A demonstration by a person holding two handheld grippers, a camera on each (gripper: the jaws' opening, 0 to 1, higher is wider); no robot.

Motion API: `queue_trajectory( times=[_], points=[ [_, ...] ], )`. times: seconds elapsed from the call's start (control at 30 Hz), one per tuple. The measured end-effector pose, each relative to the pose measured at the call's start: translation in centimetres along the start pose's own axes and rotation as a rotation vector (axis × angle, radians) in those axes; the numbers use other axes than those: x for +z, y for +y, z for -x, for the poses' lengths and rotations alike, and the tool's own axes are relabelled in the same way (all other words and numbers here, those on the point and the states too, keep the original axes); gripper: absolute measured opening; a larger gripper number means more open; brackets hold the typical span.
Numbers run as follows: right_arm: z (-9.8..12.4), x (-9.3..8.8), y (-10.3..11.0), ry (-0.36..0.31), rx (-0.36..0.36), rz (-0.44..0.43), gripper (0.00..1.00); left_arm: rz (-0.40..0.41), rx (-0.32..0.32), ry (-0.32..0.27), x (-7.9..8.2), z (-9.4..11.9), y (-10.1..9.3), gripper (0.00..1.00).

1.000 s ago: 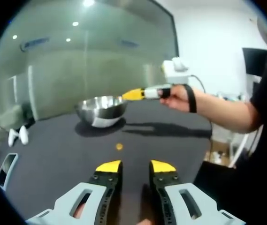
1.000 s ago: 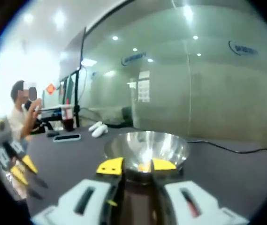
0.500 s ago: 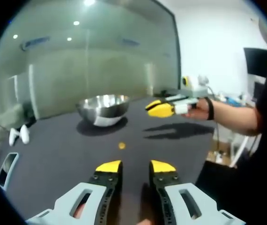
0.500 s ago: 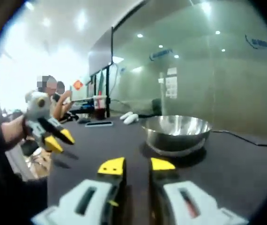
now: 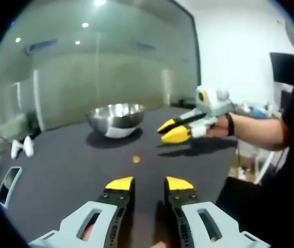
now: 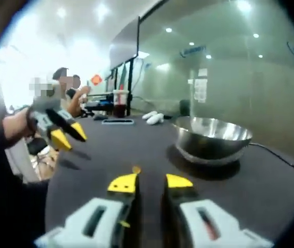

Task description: Pick up the QQ candy scattered on the table and place it into the stainless steel bowl on the table

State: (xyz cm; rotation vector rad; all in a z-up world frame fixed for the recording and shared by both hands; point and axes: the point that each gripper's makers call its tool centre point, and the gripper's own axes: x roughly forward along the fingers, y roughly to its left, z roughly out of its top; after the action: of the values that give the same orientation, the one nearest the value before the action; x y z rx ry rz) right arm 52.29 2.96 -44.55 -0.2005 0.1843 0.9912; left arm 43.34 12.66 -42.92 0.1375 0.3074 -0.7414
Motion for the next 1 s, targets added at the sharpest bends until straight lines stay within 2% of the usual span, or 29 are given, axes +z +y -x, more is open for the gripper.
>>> queue_trajectory(
  times=[0.27, 0.4, 0.6, 0.77, 1.0],
  points=[
    [-2.7, -0.9, 1.7, 0.046, 0.082, -0.008, 0.2, 0.002, 0.002, 0.002, -0.2, 0.0, 0.0, 0.24],
    [-4.1, -0.6, 2.4, 0.056, 0.11, 0.003, 0.2, 0.001, -0.004, 0.004, -0.2, -0.1, -0.3, 0.24],
    [-6.3, -0.9, 2.8, 0.094, 0.124, -0.002, 0.2, 0.002, -0.003, 0.001, -0.2, -0.1, -0.2, 0.24],
    [-7.0, -1.7, 2.8, 0.119, 0.121, -0.016, 0.11, 0.003, -0.001, -0.005, 0.0, 0.0, 0.0, 0.24],
    [-7.1, -1.6, 2.7, 0.109, 0.123, -0.013, 0.1, 0.01, 0.014, -0.012, 0.1, 0.3, 0.7, 0.24]
  ],
)
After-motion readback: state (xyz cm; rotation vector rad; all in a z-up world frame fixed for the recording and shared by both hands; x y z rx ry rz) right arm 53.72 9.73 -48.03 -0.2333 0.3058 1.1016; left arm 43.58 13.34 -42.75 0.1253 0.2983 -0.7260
